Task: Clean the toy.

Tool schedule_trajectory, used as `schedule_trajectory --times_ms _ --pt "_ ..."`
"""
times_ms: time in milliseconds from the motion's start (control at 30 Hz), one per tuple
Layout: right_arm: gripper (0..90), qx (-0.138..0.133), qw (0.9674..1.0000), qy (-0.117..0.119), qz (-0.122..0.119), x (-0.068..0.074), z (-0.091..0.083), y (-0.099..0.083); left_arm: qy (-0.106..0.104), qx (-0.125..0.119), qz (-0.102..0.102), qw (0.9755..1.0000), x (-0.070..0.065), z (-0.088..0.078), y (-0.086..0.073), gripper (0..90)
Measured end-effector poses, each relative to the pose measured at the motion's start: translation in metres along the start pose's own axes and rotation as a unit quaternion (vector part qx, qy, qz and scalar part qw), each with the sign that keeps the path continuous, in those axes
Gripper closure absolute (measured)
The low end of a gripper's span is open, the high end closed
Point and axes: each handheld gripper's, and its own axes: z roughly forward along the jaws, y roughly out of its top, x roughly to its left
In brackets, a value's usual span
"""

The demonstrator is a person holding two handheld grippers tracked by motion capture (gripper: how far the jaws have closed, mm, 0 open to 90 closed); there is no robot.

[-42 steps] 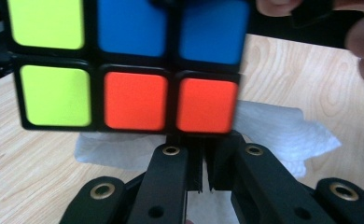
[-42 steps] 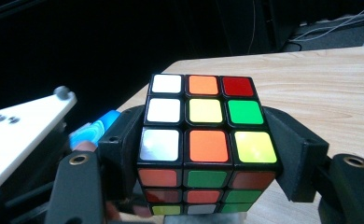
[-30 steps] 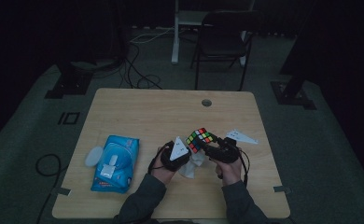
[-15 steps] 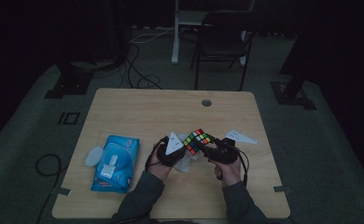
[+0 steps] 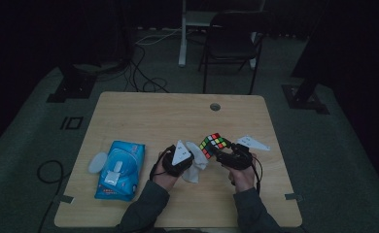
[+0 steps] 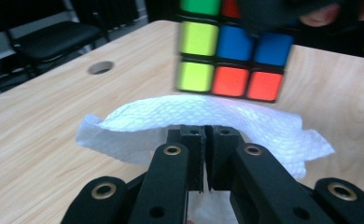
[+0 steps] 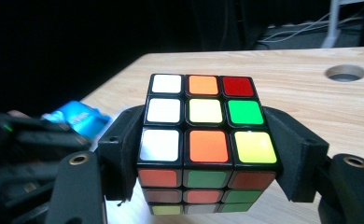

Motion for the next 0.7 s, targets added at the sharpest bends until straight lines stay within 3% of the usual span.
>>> schedule_trajectory --times_ms 333,700 --pt "34.1 0.016 0.9985 -0.039 -0.036 -0.003 0.0 -0.008 0.049 0.014 -0.024 0.9984 0.023 -0.016 -0.009 87.7" --pt "34.1 0.038 0.9943 -0.075 -0.066 -0.009 0.004 -0.02 0.077 0.042 -0.05 0.9949 0.036 -0.021 -0.02 87.2"
